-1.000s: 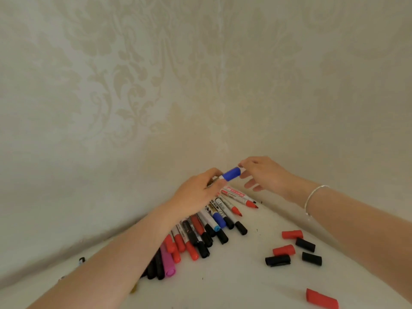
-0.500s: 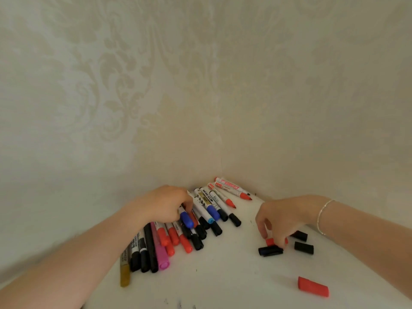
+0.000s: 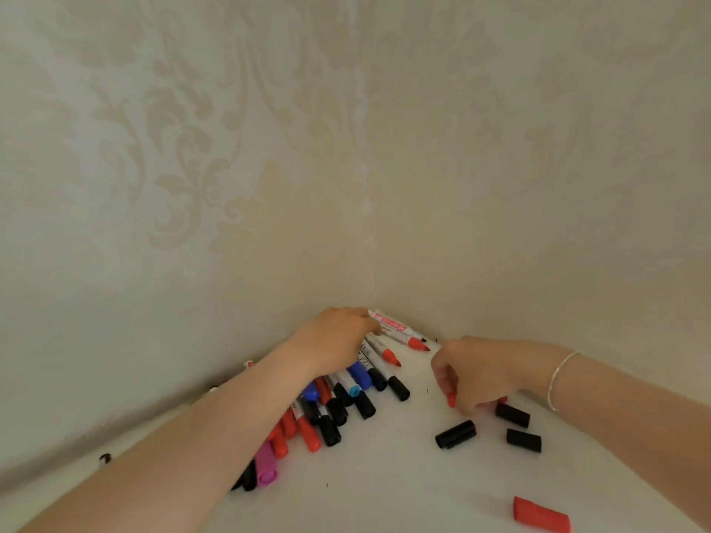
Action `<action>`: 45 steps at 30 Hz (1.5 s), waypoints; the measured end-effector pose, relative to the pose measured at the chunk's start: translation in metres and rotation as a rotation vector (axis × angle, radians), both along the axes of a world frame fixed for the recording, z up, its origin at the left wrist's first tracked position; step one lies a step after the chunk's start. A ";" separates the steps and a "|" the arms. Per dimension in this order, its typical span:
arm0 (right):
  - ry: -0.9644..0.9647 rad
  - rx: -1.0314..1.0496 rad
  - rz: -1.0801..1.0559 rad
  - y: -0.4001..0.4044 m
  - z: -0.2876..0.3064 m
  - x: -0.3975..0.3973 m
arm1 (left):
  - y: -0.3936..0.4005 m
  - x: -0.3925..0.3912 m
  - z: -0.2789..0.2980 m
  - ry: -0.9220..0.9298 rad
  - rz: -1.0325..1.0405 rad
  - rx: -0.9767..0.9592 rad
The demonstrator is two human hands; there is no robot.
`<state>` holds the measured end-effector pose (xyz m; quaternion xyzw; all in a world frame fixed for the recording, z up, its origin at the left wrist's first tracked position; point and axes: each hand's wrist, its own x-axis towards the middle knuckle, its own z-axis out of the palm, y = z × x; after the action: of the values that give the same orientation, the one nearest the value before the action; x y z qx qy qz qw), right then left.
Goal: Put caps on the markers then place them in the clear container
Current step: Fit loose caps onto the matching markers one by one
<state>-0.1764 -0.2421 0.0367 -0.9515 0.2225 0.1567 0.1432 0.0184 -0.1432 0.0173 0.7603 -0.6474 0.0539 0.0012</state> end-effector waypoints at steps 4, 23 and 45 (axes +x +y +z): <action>-0.271 0.009 -0.127 -0.012 -0.005 0.003 | -0.029 -0.004 -0.019 -0.081 -0.091 0.021; -1.621 0.535 -0.597 -0.005 0.019 0.036 | -0.024 -0.031 0.018 1.157 -0.084 -0.519; -1.281 0.653 -0.485 -0.004 0.026 0.036 | -0.005 -0.031 0.013 0.799 -0.032 -0.422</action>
<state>-0.1401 -0.2460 0.0626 -0.6901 0.2413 -0.4048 0.5492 -0.0121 -0.1477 0.0308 0.6945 -0.5825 -0.1130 0.4069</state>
